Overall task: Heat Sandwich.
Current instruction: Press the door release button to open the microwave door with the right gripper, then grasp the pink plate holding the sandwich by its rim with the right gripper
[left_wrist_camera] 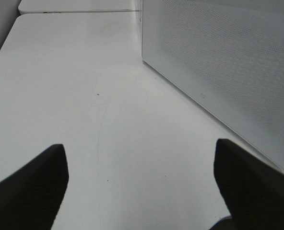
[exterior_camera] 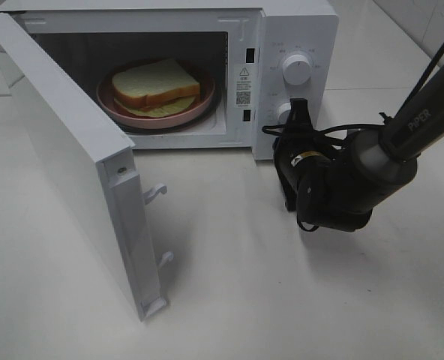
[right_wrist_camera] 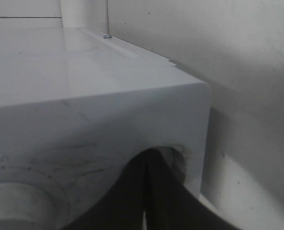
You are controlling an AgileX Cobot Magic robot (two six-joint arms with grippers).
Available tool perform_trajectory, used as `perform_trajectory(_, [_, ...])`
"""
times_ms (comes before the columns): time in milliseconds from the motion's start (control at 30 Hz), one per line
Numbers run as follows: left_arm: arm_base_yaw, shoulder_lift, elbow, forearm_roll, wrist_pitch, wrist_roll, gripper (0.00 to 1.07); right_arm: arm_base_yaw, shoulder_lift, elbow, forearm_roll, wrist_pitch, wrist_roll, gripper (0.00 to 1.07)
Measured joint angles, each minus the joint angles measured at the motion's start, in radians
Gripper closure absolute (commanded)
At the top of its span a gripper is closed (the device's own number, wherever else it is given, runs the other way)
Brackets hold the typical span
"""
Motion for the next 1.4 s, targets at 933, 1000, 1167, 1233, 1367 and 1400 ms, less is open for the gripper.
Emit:
perform_trajectory(933, [0.000, 0.000, 0.000, 0.000, 0.000, 0.000, 0.30, -0.003, -0.144, 0.194, -0.038, -0.117, 0.020, 1.07])
perform_trajectory(1000, [0.000, 0.000, 0.000, 0.000, 0.000, 0.000, 0.30, -0.003, -0.182, 0.241, -0.038, -0.116, 0.020, 1.07])
perform_trajectory(1167, [0.000, 0.000, 0.000, 0.000, 0.000, 0.000, 0.30, 0.001, -0.244, 0.327, -0.038, -0.116, 0.018, 1.07])
perform_trajectory(1233, [0.000, 0.000, 0.000, 0.000, 0.000, 0.000, 0.30, 0.001, -0.259, 0.345, -0.038, -0.116, 0.016, 1.07])
perform_trajectory(1367, [0.000, 0.000, 0.000, 0.000, 0.000, 0.000, 0.30, 0.001, -0.336, 0.425, -0.038, -0.116, -0.035, 1.07])
perform_trajectory(1400, [0.000, 0.000, 0.000, 0.000, 0.000, 0.000, 0.30, 0.001, -0.336, 0.425, -0.038, -0.116, -0.035, 1.07])
